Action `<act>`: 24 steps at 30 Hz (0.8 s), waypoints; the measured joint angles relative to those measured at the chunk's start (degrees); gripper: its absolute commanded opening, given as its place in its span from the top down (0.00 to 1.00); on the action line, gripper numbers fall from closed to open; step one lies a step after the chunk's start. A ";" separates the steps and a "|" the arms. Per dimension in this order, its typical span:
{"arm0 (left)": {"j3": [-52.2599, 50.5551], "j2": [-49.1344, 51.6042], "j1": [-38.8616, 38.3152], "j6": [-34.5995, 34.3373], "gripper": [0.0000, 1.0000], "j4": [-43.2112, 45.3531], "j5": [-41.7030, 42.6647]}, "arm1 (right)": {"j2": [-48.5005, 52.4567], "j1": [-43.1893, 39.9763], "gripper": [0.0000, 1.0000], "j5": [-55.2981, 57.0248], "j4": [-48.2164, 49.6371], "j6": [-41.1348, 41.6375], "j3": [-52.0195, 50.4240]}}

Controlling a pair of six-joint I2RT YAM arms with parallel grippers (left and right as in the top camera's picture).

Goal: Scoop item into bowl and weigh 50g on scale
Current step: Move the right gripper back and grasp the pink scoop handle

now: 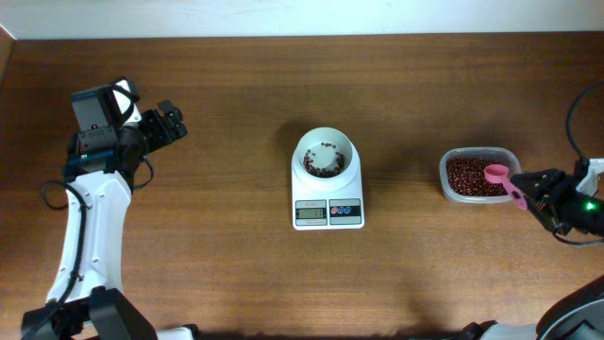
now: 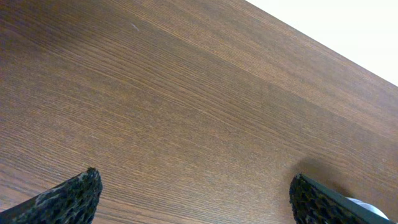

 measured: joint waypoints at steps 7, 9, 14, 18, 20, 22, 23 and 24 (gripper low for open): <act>0.00 0.00 0.00 0.00 0.01 0.00 0.00 | 0.00 4.57 0.32 9.18 4.59 11.91 -0.04; 0.00 0.00 0.00 0.00 0.01 0.02 0.00 | -0.02 4.57 0.25 14.58 -0.33 14.32 -0.15; 0.00 0.00 0.00 0.00 0.01 -0.02 0.00 | 0.00 4.57 0.17 18.82 -9.22 15.67 -0.24; 0.00 0.00 0.00 0.00 0.01 -0.02 0.00 | 0.00 4.57 0.19 17.70 -6.47 16.46 -2.78; 0.00 0.00 0.00 0.00 0.01 0.02 0.00 | -0.04 4.57 0.21 15.96 -4.37 16.65 -4.20; 0.00 0.00 0.00 0.00 0.01 -0.02 0.00 | -0.04 4.57 0.33 13.51 0.44 16.85 -5.97; 0.00 0.00 0.00 -0.02 0.01 0.00 0.00 | -0.04 4.57 0.36 12.26 2.08 16.83 -6.34; 0.00 0.00 0.00 0.00 0.01 0.02 0.00 | -0.02 4.59 0.39 9.44 5.42 17.00 -6.58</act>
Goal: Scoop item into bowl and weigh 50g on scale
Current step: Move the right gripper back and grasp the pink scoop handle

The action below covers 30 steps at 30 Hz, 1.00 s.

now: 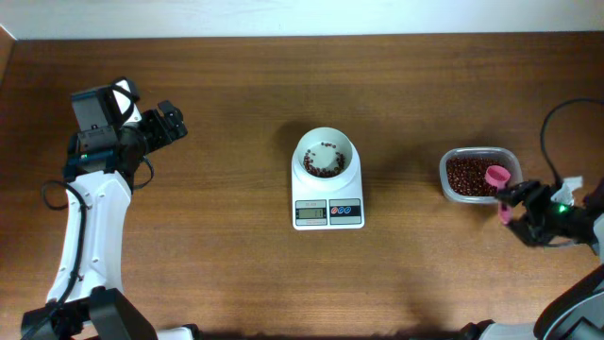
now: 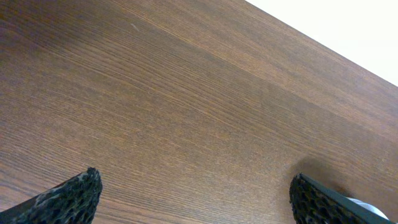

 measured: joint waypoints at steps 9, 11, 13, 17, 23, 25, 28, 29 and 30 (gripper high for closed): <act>0.00 0.00 0.00 0.00 0.01 -0.04 0.00 | 0.00 0.02 0.34 -8.22 -0.13 2.56 0.04; 0.00 0.00 0.00 0.00 0.01 -0.02 0.00 | 0.00 1.01 0.28 -6.47 -5.68 1.40 -0.17; 0.00 0.00 0.00 0.00 0.01 -0.02 0.00 | 0.00 4.04 0.30 -4.50 -5.84 0.85 -1.49; 0.00 0.00 0.00 0.00 0.01 -0.02 0.00 | -0.02 7.52 0.46 -3.43 2.16 0.92 -4.50; 0.00 0.00 0.00 -0.02 0.01 -0.02 0.00 | -0.02 5.84 0.59 -9.77 5.68 0.76 -4.59; 0.00 0.00 0.00 0.00 0.01 -0.02 0.00 | -0.02 5.84 0.60 -11.19 5.60 0.81 -4.79; 0.00 0.00 0.00 0.00 0.01 -0.02 0.00 | -0.02 5.84 0.60 -12.04 6.16 0.83 -4.98; 0.00 0.00 0.00 0.00 0.01 -0.02 0.00 | -0.02 5.84 0.60 -12.50 6.38 0.85 -5.07; 0.00 0.00 0.00 0.00 0.01 -0.02 0.02 | -0.02 5.79 0.60 -13.09 6.64 0.90 -5.16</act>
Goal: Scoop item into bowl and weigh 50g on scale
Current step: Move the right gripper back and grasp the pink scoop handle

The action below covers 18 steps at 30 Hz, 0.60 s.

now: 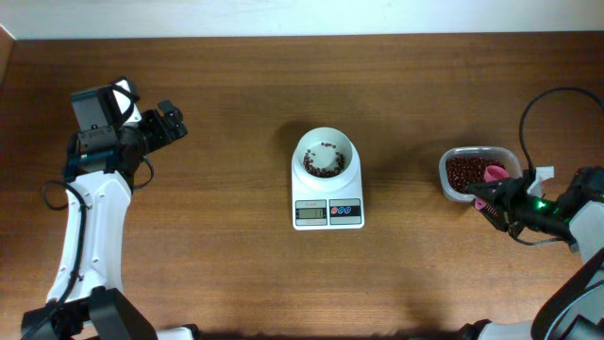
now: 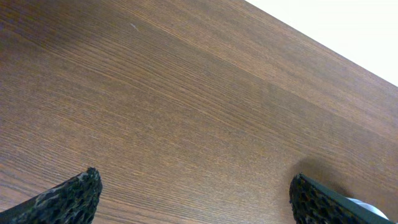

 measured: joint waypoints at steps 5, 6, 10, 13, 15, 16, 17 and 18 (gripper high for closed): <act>0.00 0.00 0.00 0.00 0.01 0.00 -0.02 | 0.00 -0.07 0.69 -4.66 2.23 -0.13 0.02; 0.00 0.00 0.00 0.00 0.01 0.00 -0.02 | 0.00 -0.07 0.68 -6.21 2.47 -0.07 0.02; 0.00 0.00 0.00 0.00 0.01 0.00 -0.02 | 0.00 -0.07 0.64 -8.00 1.18 0.07 0.02; 0.00 0.00 0.00 0.00 0.01 0.00 -0.02 | 0.00 -0.07 0.64 -8.33 2.78 0.50 0.04; 0.00 0.00 0.00 0.00 0.01 0.02 -0.02 | 0.00 -0.07 0.64 -8.39 4.46 3.28 0.04; 0.00 0.00 0.00 0.00 0.01 -0.02 -0.02 | 0.00 -0.04 0.64 -8.37 5.66 4.83 0.24; 0.00 0.00 0.00 -0.02 0.01 0.00 -0.02 | 0.02 0.02 0.63 -7.89 5.99 7.69 2.03; 0.00 0.00 0.00 0.00 0.01 -0.02 -0.02 | 0.00 0.17 0.64 -7.41 5.53 9.29 4.11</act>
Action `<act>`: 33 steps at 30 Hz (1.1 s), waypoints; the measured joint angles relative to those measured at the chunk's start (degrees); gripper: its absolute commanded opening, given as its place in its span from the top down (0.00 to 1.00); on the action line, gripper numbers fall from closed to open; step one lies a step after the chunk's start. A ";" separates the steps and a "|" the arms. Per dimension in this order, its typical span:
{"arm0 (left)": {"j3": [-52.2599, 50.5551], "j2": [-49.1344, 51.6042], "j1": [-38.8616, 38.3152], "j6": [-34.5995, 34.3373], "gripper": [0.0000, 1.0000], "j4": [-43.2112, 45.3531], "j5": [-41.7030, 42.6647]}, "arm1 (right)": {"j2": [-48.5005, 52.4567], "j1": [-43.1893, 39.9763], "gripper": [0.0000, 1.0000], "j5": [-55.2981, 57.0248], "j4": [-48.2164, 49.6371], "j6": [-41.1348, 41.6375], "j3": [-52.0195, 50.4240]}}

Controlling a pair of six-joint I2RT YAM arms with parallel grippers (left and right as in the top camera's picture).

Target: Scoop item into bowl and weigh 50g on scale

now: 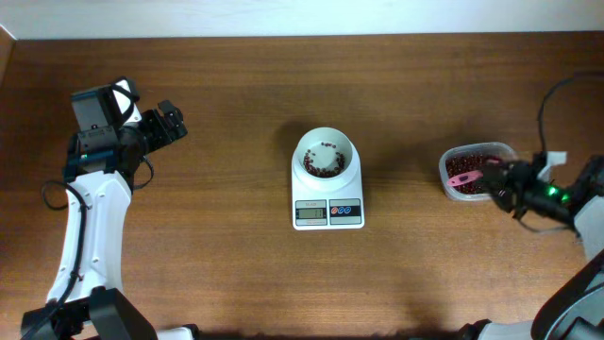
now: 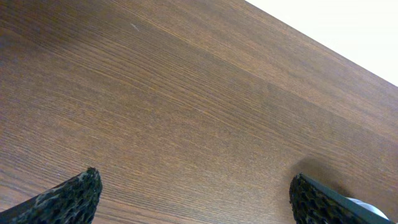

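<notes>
A white bowl (image 1: 326, 157) holding some red beans stands on the white scale (image 1: 327, 213) at the table's middle. To the right sits a clear container (image 1: 445, 179) full of red beans. A pink scoop (image 1: 467, 177) lies low among those beans, pointing left, and my right gripper (image 1: 507, 178) is shut on its handle at the container's right edge. My left gripper (image 1: 171, 123) hovers far to the left, open. In the left wrist view, the left gripper (image 2: 196, 199) has only bare wood between its fingertips (image 2: 74, 198).
The brown table (image 1: 226, 255) runs to a white wall at the back. A black cable (image 1: 557, 94) loops above the right arm. The left arm's white link (image 1: 90, 236) runs down the left side.
My right gripper has moved from the container's front right corner up to its right edge. The scoop, whose cup stood at the container's right side, now lies down in the beans. The left arm is unchanged.
My right gripper held the pink scoop from the right, its cup over the beans' right side. It then stood lower, and later at the container's front right corner with the cup still there. Now the scoop is sunk in the beans. The left gripper stayed open and still.
</notes>
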 measured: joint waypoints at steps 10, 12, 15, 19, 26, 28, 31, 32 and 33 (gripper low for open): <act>0.02 0.00 0.00 0.00 0.01 0.02 0.00 | 0.04 13.66 0.56 27.93 -9.05 10.36 10.78; 0.02 0.00 0.00 0.00 0.01 0.02 0.00 | 0.04 15.43 0.56 33.24 -10.69 12.90 10.78; 0.02 0.00 0.00 0.00 0.01 0.00 0.00 | 0.04 15.78 0.37 40.00 -12.39 14.75 10.78; 0.02 0.00 0.00 -0.02 0.01 0.00 0.00 | 0.04 15.63 0.04 42.62 -12.55 16.28 10.78; 0.02 0.00 0.00 0.00 0.01 0.02 0.00 | 0.07 15.65 0.53 45.03 -9.35 16.63 10.78; 0.02 0.02 0.00 0.00 0.01 0.02 0.00 | 0.04 15.63 0.53 44.13 -9.27 17.77 10.78; 0.02 0.02 0.00 -0.02 0.01 0.00 0.00 | 0.04 15.63 0.54 44.35 -9.44 19.91 10.69; 0.02 0.02 0.00 0.00 0.01 0.02 0.00 | 0.04 15.65 0.56 44.61 -9.29 20.26 10.54; 0.02 0.02 0.00 0.00 0.01 0.00 0.00 | 0.04 15.65 0.59 44.92 -8.68 20.70 9.88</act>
